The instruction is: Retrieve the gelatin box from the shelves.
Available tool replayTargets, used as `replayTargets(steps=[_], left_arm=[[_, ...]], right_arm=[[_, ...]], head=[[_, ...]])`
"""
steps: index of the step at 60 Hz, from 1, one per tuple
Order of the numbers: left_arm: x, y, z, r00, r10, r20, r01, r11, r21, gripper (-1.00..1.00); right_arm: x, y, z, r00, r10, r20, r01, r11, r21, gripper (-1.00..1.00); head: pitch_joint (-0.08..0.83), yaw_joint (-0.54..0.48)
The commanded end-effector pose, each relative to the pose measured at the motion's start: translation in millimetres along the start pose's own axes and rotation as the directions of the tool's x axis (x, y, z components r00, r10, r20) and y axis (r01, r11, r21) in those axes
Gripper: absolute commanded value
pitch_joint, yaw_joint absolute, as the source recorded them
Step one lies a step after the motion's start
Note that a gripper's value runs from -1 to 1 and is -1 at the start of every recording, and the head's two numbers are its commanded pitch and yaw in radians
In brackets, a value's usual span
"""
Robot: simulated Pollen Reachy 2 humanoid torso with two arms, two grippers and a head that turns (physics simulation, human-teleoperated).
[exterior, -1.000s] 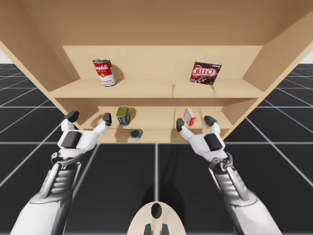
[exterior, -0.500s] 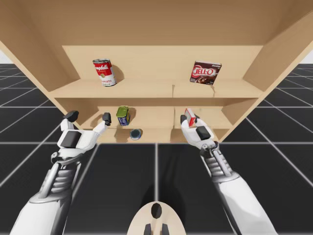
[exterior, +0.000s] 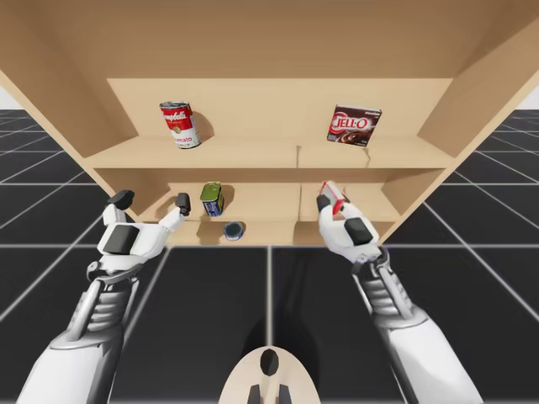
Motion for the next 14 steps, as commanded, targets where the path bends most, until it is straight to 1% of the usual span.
replayTargets(steps=[1, 8, 14], left_arm=[[0, 0.6, 0, 1.000, 0.001, 0.002, -0.001, 1.000, 0.002, -1.00], [1, 0.8, 0, 1.000, 0.001, 0.003, -0.001, 1.000, 0.002, -1.00], [1, 1.2, 0, 1.000, 0.003, 0.005, -0.003, 1.000, 0.003, -1.00]], right_arm=[[35, 16.5, 16, 0.994, -0.014, 0.109, 0.010, 0.999, 0.035, 1.00], [45, 24.0, 35, 0.991, -0.009, 0.131, 0.001, 0.998, 0.063, 1.00], [51, 28.3, 63, 0.990, -0.010, 0.143, -0.002, 0.997, 0.083, 1.00]], head=[[0.450, -0.22], [0.447, -0.22], [0.443, -0.23]])
